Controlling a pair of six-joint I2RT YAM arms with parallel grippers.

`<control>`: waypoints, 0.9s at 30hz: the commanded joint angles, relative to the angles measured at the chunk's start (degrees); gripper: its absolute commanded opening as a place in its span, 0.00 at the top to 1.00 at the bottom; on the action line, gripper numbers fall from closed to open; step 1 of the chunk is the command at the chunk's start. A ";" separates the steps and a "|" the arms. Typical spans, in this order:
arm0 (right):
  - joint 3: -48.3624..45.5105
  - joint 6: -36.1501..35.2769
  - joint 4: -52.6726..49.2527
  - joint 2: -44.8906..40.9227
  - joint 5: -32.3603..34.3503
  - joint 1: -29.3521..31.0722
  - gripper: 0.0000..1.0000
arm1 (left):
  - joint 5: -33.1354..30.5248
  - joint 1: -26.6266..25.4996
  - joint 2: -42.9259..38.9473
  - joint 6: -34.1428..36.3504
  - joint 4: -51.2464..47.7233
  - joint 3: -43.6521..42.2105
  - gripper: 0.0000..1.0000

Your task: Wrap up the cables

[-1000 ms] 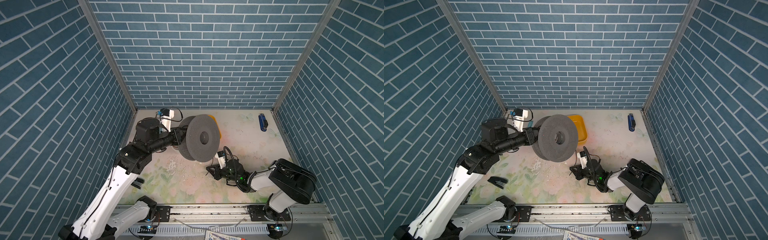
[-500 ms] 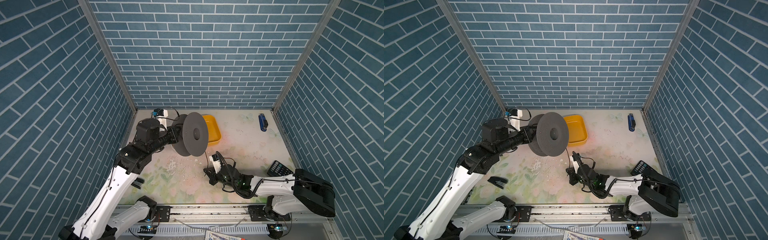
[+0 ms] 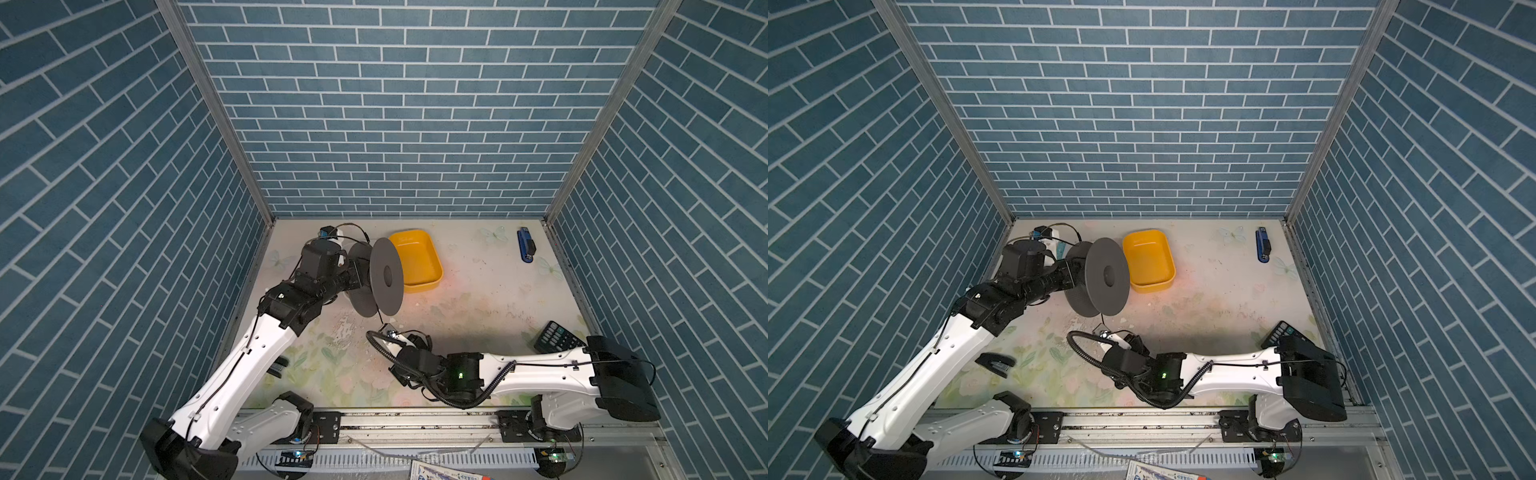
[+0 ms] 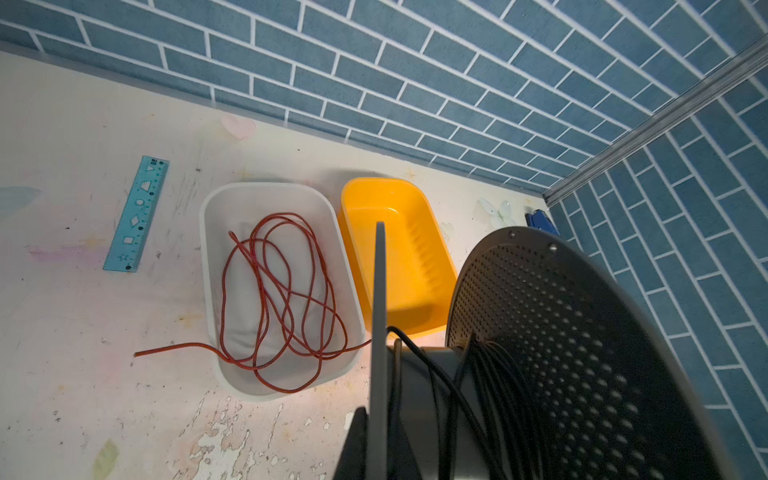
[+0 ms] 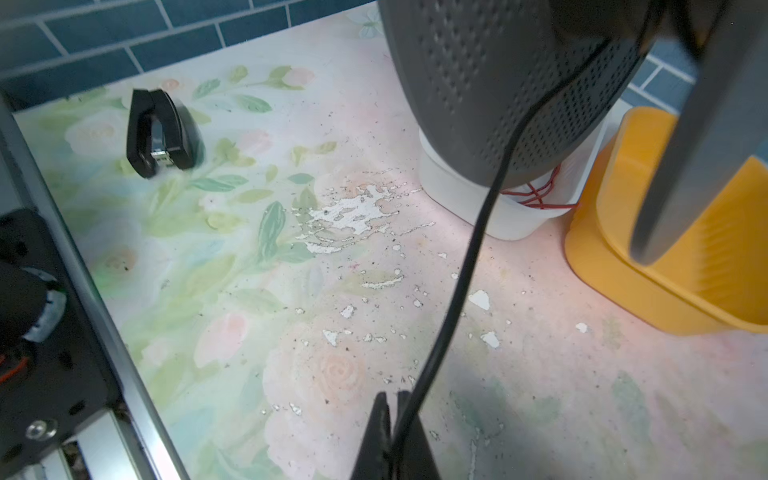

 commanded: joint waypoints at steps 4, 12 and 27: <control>5.40 -9.64 -7.55 -0.44 7.08 1.70 1.00 | -0.25 -0.88 -0.93 0.52 4.74 -2.98 1.00; 9.17 -18.20 -7.30 -2.93 10.38 1.54 1.00 | 0.83 -3.09 -0.93 0.94 3.85 -6.29 1.00; 14.08 -23.32 -7.55 -7.08 6.71 -3.44 1.00 | 0.48 -10.56 3.09 3.34 0.28 -6.22 1.00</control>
